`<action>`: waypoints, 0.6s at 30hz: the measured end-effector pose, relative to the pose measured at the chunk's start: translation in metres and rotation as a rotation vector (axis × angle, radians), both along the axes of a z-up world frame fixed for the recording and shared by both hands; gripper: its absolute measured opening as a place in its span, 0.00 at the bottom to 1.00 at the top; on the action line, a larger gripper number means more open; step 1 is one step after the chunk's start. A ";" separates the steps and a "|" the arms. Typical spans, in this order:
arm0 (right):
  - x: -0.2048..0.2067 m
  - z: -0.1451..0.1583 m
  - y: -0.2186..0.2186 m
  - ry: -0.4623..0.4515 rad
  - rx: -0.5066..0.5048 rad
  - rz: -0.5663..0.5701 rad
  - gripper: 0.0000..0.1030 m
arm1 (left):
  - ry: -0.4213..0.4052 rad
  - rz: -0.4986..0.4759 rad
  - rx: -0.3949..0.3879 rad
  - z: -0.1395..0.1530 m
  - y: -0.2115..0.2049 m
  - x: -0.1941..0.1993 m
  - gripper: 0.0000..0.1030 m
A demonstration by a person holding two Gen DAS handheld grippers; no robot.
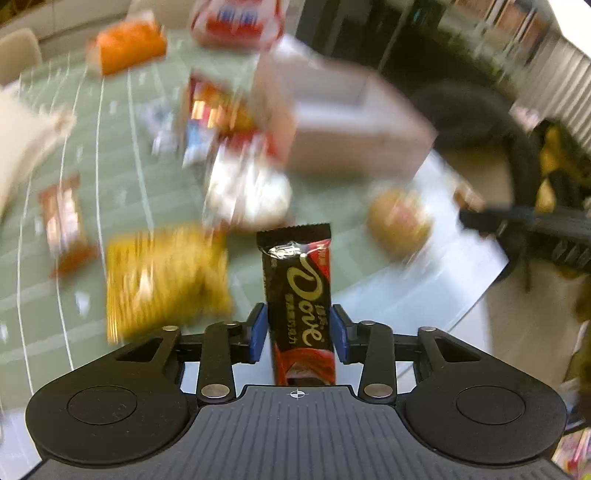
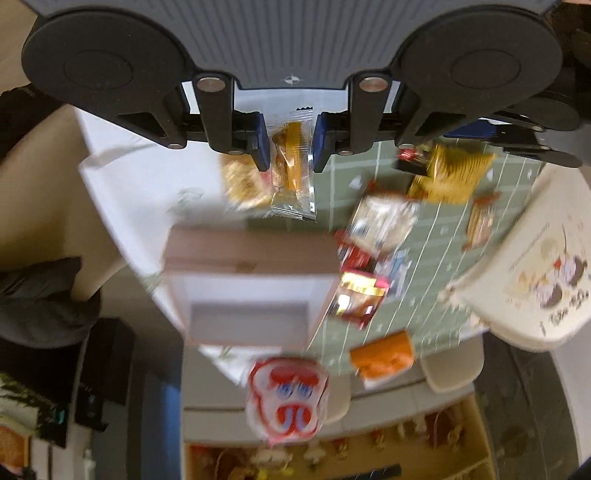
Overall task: Organize snacks
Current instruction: 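Grasp the small orange snack packet with the right tool while the left tool lifts the Dove bar, then drop the Dove bar into the pink box with the left tool while the right tool holds the orange packet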
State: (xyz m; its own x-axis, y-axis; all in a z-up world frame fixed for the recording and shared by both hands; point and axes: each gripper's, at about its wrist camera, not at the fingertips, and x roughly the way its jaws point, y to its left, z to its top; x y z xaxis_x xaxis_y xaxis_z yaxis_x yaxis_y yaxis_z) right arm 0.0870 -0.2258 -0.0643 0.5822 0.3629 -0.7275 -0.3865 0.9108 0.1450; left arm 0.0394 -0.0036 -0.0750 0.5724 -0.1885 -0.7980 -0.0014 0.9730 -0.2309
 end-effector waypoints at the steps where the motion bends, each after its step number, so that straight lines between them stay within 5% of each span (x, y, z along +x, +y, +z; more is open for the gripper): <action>1: 0.001 0.007 -0.004 -0.020 0.003 -0.013 0.23 | -0.061 -0.009 -0.019 0.020 0.002 0.006 0.09; 5: 0.008 0.032 -0.017 -0.087 0.026 -0.049 0.23 | -0.291 -0.031 -0.025 0.092 0.001 0.040 0.09; 9: 0.019 0.047 -0.026 -0.134 0.031 -0.096 0.23 | -0.370 -0.046 -0.003 0.119 -0.004 0.070 0.09; 13: 0.021 0.039 -0.037 -0.105 0.031 -0.129 0.23 | -0.201 -0.121 0.024 0.078 -0.021 0.089 0.11; 18: 0.015 -0.015 -0.034 0.059 0.017 -0.117 0.23 | 0.026 -0.211 -0.027 -0.001 -0.032 0.090 0.13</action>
